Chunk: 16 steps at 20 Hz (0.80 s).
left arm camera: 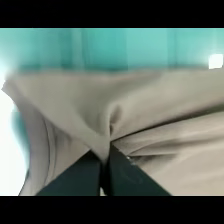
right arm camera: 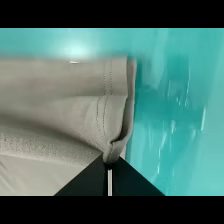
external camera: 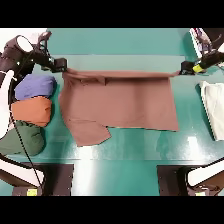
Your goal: Fold the shirts.
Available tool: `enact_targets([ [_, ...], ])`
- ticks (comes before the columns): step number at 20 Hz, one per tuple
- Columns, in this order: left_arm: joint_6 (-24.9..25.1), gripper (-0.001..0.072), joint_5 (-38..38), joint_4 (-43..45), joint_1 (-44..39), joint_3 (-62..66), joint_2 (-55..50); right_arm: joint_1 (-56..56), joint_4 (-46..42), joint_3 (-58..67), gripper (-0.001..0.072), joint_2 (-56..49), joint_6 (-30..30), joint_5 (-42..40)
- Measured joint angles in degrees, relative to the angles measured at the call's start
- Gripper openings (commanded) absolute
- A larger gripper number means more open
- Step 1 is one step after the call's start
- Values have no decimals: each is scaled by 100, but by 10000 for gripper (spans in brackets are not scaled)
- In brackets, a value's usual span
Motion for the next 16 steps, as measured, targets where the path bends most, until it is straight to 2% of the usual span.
enact_targets([
  [3, 2, 24, -181, 103, -13, -474, -7, 13, -81, -769, 16, 267, 0, -192],
  [4, 2, 98, -181, 111, -17, -658, -9, 17, -109, -984, 66, 334, 15, -238],
  [5, 0, 462, -160, 140, -13, -809, -9, 17, -109, -1141, 253, 409, 28, -295],
  [6, -15, 609, -122, 238, 7, -951, -9, 15, -131, -1266, 308, 450, 42, -317],
  [7, -70, 564, -129, 256, 39, -1049, -9, 9, -94, -1368, 308, 479, 63, -306],
  [8, -125, 484, -136, 249, 57, -1121, 9, 4, 31, -1432, 308, 542, 76, -297],
  [12, -249, 490, -492, 339, 221, -1410, 463, -118, 302, -1561, 308, 968, 76, -35],
  [16, -295, 490, -636, 422, 280, -2638, 1639, -210, 387, -1602, 321, 1578, 11, 472],
])
